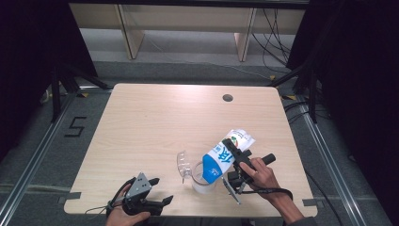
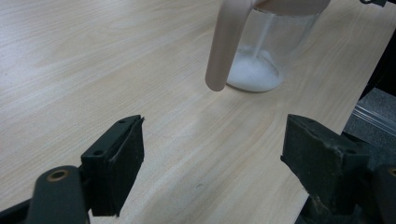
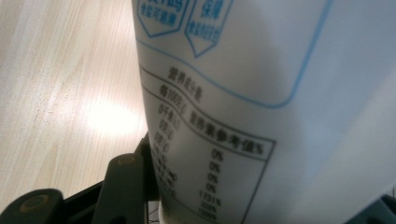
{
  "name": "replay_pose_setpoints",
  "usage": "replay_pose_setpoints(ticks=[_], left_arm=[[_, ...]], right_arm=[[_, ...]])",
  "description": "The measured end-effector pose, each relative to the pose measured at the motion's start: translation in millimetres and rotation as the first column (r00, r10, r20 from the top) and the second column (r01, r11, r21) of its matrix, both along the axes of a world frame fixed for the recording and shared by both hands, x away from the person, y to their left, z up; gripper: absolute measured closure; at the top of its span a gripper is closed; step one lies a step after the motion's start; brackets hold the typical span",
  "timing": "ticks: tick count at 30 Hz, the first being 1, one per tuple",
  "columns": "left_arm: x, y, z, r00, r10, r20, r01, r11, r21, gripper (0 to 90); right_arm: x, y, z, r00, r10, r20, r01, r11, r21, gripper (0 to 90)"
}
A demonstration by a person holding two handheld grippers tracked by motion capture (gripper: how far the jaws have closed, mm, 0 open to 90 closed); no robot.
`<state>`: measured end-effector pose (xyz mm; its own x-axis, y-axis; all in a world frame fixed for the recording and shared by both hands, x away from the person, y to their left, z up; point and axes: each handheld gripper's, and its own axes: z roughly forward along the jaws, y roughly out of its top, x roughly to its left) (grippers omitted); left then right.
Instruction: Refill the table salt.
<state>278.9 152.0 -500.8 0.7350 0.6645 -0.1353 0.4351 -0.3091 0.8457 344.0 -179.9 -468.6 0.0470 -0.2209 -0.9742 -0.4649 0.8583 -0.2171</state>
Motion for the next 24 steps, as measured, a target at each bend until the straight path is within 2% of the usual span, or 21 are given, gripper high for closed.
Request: replay_pose_setpoints(ticks=[7, 8, 13, 14, 15, 16, 17, 18, 22, 23, 24], left_arm=[[0.2, 0.4, 0.0, 1.0, 0.0, 0.001, 0.0, 1.0, 0.006, 20.3], [0.2, 0.4, 0.0, 1.0, 0.001, 0.001, -0.001, 1.0, 0.005, 20.2], [0.0, 0.1, -0.1, 1.0, 0.004, 0.0, -0.004, 1.0, -0.003, 20.2], [0.0, 0.2, 0.1, 1.0, 0.004, -0.001, -0.004, 1.0, 0.0, 20.3], [0.0, 0.2, 0.0, 1.0, 0.003, 0.0, -0.003, 1.0, -0.001, 20.2], [-0.1, 0.3, 0.3, 1.0, 0.004, -0.002, -0.004, 1.0, 0.003, 20.2], [0.0, 0.2, -0.1, 1.0, 0.003, 0.001, -0.003, 1.0, -0.003, 20.2], [0.0, 0.2, -0.1, 1.0, 0.004, 0.0, -0.004, 1.0, -0.003, 20.2], [0.2, 0.5, 0.0, 1.0, 0.002, 0.002, -0.002, 1.0, 0.004, 20.3], [0.2, 0.5, 0.0, 1.0, 0.002, 0.002, -0.002, 1.0, 0.004, 20.3], [0.1, 0.5, 0.3, 1.0, 0.004, -0.001, -0.004, 1.0, 0.006, 20.3]], right_arm=[[-0.1, 0.1, 0.0, 1.0, -0.001, -0.001, 0.001, 1.0, -0.002, 50.9], [-0.5, 0.4, -2.4, 0.9999, -0.007, -0.007, 0.007, 0.999, 0.039, 51.1], [-0.5, 0.5, -2.6, 1.0, -0.003, -0.005, 0.004, 0.999, 0.044, 51.3], [-0.4, 0.1, -5.0, 0.9997, -0.011, -0.023, 0.012, 0.998, 0.067, 51.3], [-0.6, -0.1, -5.1, 0.9997, -0.013, -0.021, 0.014, 0.998, 0.066, 51.3], [-0.4, 0.7, -2.2, 1.0, 0.0, -0.001, 0.0, 0.999, 0.035, 51.4], [-0.5, 0.7, -2.2, 1.0, 0.001, 0.0, -0.001, 0.999, 0.039, 51.4], [-0.9, -1.0, -4.2, 0.9995, -0.024, -0.02, 0.025, 0.999, 0.046, 51.3], [-1.3, -1.6, -4.4, 0.9993, -0.03, -0.022, 0.031, 0.998, 0.049, 51.4], [-0.5, -0.3, -0.9, 0.9999, -0.008, 0.007, 0.008, 1.0, 0.013, 51.5], [-0.4, -0.4, 0.1, 1.0, -0.003, 0.008, 0.003, 1.0, -0.001, 51.5]])
